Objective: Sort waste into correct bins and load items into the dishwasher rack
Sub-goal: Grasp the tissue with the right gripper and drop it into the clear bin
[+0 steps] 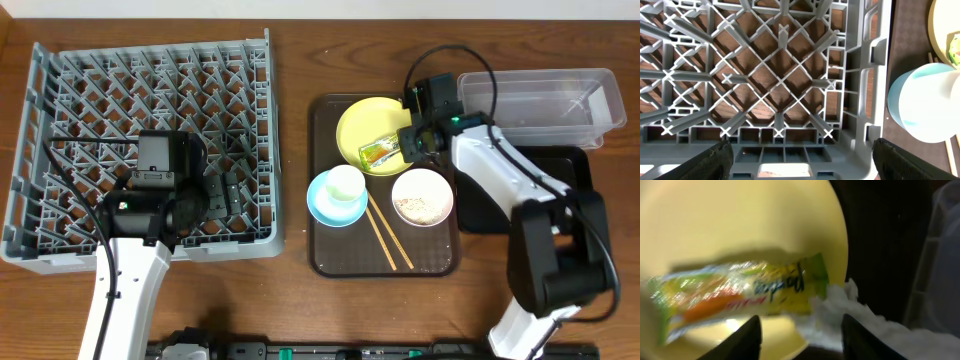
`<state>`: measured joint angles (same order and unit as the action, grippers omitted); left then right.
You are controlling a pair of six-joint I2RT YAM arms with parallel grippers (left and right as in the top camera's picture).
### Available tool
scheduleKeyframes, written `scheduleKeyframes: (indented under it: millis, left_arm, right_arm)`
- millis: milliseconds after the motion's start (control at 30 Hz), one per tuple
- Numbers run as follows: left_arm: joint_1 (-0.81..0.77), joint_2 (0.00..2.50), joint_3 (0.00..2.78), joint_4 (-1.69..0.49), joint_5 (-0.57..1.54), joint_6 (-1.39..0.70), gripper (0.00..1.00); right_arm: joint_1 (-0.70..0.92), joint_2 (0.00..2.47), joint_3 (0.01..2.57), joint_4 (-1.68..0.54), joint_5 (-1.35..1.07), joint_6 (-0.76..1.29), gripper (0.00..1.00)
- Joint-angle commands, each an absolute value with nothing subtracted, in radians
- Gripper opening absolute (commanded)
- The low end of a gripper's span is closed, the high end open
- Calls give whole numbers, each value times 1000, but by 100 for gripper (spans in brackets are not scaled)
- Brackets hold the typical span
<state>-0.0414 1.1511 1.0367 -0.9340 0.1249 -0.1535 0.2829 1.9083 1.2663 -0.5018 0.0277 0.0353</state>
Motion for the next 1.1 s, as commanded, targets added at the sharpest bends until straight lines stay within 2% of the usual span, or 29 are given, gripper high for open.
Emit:
scheduleKeyframes:
  millis: [0, 200, 633, 667, 700, 733, 767, 900, 1067]
  left_arm:
    - [-44, 1152, 1057, -934, 123, -155, 90]
    - [-44, 1152, 1057, -934, 123, -155, 91]
    - [-44, 1152, 1057, -934, 123, -155, 91]
    - [-44, 1152, 1057, -934, 123, -155, 90]
    - [-44, 1152, 1057, -934, 123, -155, 91]
    - [-44, 1152, 1057, -934, 123, -155, 90]
    - [-44, 1152, 1057, -934, 123, -155, 90]
    - [-44, 1152, 1057, -934, 123, -155, 91]
    - [-44, 1152, 1057, -934, 123, -155, 90]
  right_arm:
    - [287, 1920, 1261, -472, 57, 75, 37]
    - [288, 1901, 1262, -465, 56, 75, 1]
    - [248, 1672, 1262, -476, 56, 78, 1]
    - [251, 1672, 1262, -479, 55, 78, 8]
    - [255, 1677, 1261, -484, 51, 77, 28]
    - [259, 1686, 1260, -487, 51, 77, 42]
    - [263, 1699, 1259, -492, 52, 76, 47]
    - [272, 1781, 1259, -495, 52, 73, 53]
    - [271, 1897, 1259, -477, 53, 73, 55]
